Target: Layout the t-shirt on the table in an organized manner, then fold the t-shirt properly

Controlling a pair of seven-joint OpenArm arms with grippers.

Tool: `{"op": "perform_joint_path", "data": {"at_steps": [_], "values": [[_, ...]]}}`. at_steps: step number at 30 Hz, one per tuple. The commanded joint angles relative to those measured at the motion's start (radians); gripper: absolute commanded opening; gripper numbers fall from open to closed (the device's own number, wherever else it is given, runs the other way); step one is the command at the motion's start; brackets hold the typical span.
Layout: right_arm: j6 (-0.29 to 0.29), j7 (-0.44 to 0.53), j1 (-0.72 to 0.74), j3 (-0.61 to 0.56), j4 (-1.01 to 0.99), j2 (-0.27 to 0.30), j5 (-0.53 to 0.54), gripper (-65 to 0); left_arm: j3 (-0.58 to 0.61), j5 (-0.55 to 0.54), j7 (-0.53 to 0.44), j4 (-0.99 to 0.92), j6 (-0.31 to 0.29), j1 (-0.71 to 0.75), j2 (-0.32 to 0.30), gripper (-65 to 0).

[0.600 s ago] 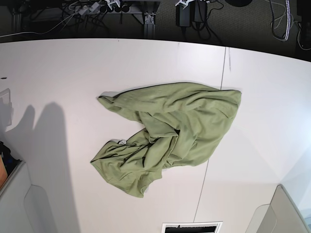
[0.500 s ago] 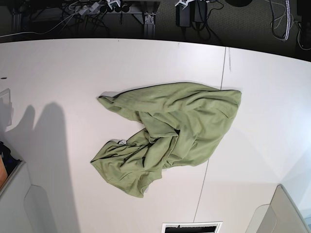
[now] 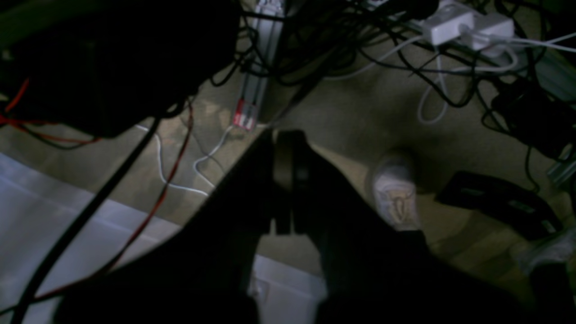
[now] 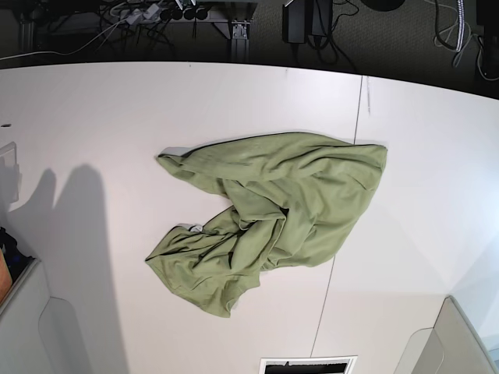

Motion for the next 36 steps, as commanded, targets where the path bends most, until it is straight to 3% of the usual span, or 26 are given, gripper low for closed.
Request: {"op": "perform_joint_path", "data": {"at_steps": [1, 10, 17, 25, 32, 36], "values": [[0.004, 0.006, -0.013, 0.0, 0.01, 0.003, 0.001, -65.0, 0.0, -0.002, 0.003, 0.021, -0.011, 0.021, 0.002, -55.9], [0.004, 0.005, -0.129, 0.0, 0.188, 0.008, 0.002, -65.0, 0.0, -0.002, 0.005, 0.243, -0.01, 0.139, -0.019, -55.9], [0.016, -0.001, -0.314, 0.0, 0.512, 0.032, 0.08, -65.0, 0.0, 0.067, 0.066, 0.607, -0.01, 0.303, -0.093, -55.8], [0.098, -0.003, -0.54, 0.0, 0.943, 0.143, 0.129, -65.0, -0.001, 0.089, 0.081, 1.097, -0.01, 0.518, -0.209, -55.8], [0.093, -0.006, -0.679, 0.004, 1.363, 0.275, 0.129, -65.0, -0.058, 0.148, 0.2, 1.48, -0.01, 0.618, -0.293, -55.7], [0.094, -0.01, -0.686, 0.018, 1.541, 0.324, 0.129, -65.0, -0.152, 0.146, 0.272, 1.685, 0.039, 0.629, -0.32, -55.6]]}}
